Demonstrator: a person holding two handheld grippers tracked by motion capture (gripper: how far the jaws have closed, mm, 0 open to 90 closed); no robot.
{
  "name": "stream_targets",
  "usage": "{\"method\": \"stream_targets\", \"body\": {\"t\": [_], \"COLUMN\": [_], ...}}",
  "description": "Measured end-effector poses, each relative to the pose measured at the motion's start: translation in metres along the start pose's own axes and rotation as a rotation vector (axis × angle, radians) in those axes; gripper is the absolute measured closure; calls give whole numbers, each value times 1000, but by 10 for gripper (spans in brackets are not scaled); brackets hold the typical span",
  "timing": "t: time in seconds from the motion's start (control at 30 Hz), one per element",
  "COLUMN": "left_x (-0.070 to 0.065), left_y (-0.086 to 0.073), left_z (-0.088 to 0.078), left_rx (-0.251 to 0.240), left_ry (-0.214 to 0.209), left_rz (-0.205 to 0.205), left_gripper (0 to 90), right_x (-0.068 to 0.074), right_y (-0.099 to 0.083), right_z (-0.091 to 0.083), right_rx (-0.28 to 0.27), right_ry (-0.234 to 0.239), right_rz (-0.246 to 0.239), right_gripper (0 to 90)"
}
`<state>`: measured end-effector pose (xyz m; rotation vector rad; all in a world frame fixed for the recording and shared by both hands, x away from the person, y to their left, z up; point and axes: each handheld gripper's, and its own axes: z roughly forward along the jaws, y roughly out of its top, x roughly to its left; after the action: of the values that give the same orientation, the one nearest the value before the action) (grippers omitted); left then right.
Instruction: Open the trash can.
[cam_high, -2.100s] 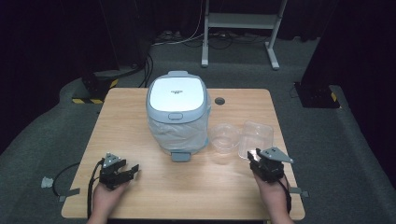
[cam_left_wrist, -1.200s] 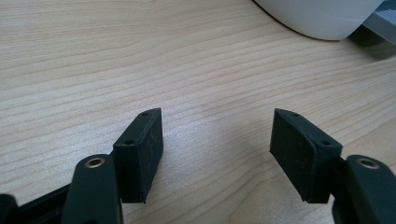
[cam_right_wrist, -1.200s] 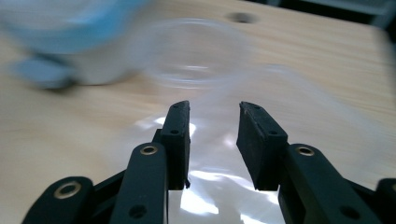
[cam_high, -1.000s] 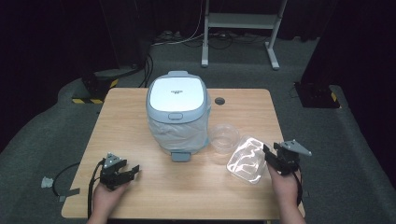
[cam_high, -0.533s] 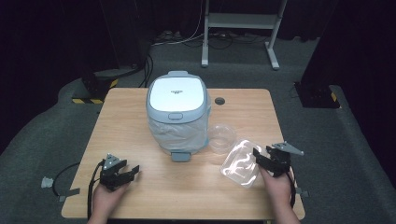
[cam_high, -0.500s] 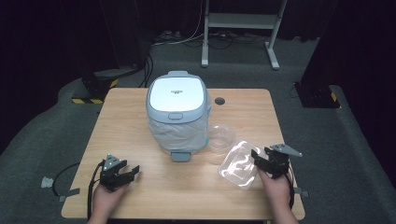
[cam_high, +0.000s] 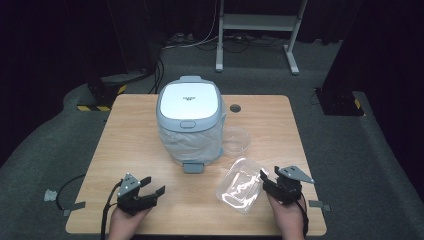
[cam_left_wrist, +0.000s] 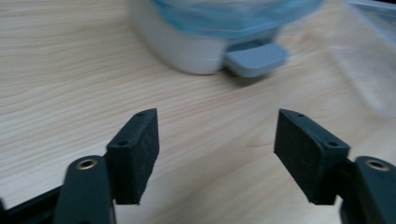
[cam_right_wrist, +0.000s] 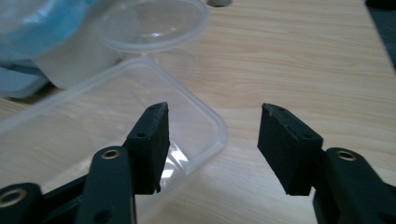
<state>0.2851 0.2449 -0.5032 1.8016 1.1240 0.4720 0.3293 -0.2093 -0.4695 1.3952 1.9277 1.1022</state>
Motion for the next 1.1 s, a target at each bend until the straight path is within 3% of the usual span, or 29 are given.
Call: {"method": "stream_targets", "body": {"t": [0.1, 0.2, 0.37, 0.67, 0.7, 0.73, 0.77, 0.87, 0.97, 1.1], "left_x": [-12, -12, -19, -21, -25, -25, -21, -18, -21, -27], "left_y": [0, -1, 0, -2, -2, -3, -2, -2, -3, -3], "left_z": [7, 12, 16, 17, 18, 18, 16, 15, 17, 24], "left_rx": [20, 49, 63, 59, 35, 27, 57, 53, 57, 69], "left_ry": [5, -30, -61, -109, -113, -107, -99, -94, -93, -113], "left_rz": [51, 17, 43, 40, -7, -9, 50, 39, 43, 44], "left_gripper": [246, 212, 182, 240, 245, 246, 247, 251, 255, 260], "right_x": [-12, -16, 7, 66, 72, 76, 83, 99, 89, 61], "right_y": [-10, -21, -25, -24, -24, -25, -25, -25, -21, -16], "right_z": [-4, -3, 6, 20, 21, 21, 20, 17, 18, 27], "right_rx": [25, 71, 107, 151, 155, 158, 156, 140, 132, 129], "right_ry": [-62, -56, -14, 138, 163, 184, 204, 213, 174, 136], "right_rz": [3, 27, -41, -173, -182, -184, -200, -265, -245, -192], "right_gripper": [473, 489, 486, 472, 471, 469, 467, 471, 471, 418]}}
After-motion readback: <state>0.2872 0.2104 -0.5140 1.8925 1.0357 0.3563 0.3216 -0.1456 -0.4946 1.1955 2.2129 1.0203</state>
